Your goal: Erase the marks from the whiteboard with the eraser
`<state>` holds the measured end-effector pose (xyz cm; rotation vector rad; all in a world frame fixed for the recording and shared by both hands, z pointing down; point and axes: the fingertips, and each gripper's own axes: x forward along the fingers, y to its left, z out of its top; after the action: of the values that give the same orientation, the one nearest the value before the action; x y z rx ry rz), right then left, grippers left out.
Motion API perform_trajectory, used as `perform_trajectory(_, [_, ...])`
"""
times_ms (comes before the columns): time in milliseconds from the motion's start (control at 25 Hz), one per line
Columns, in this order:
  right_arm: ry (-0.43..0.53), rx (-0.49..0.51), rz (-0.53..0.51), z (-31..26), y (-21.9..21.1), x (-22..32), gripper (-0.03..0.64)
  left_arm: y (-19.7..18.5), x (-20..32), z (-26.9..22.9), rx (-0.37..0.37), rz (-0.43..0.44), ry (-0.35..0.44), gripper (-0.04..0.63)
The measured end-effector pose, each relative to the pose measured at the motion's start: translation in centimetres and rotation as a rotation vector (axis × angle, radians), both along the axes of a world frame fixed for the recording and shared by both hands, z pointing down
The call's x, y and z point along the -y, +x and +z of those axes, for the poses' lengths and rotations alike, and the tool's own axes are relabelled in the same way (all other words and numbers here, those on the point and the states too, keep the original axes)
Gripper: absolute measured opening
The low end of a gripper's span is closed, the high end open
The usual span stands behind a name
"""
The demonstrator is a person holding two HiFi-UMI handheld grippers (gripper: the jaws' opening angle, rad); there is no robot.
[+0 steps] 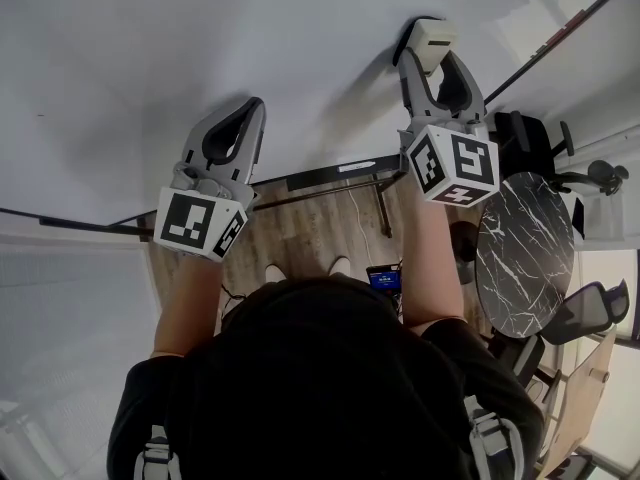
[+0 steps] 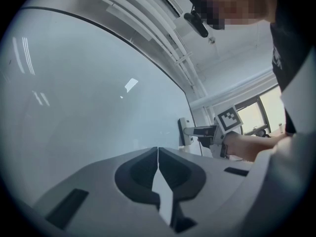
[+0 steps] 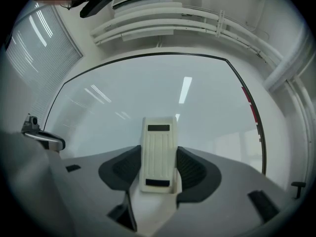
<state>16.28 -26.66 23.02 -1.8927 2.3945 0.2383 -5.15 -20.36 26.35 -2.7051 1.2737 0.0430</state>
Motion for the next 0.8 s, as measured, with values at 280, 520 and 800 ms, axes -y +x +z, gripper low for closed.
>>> perform_trajectory(280, [-0.012, 0.000, -0.030, 0.2, 0.1, -0.4, 0.225, -0.6, -1.0, 0.3, -0.002, -0.006, -0.004, 0.008])
perform_trajectory(520, [-0.012, -0.014, -0.051, 0.0, 0.1, -1.8, 0.225, -1.1, -1.0, 0.6, -0.003, -0.008, -0.011, 0.008])
perform_trajectory(800, [0.005, -0.016, -0.146, 0.3, -0.8, -3.9, 0.225, -1.4, -1.2, 1.4, 0.005, 0.005, -0.012, 0.008])
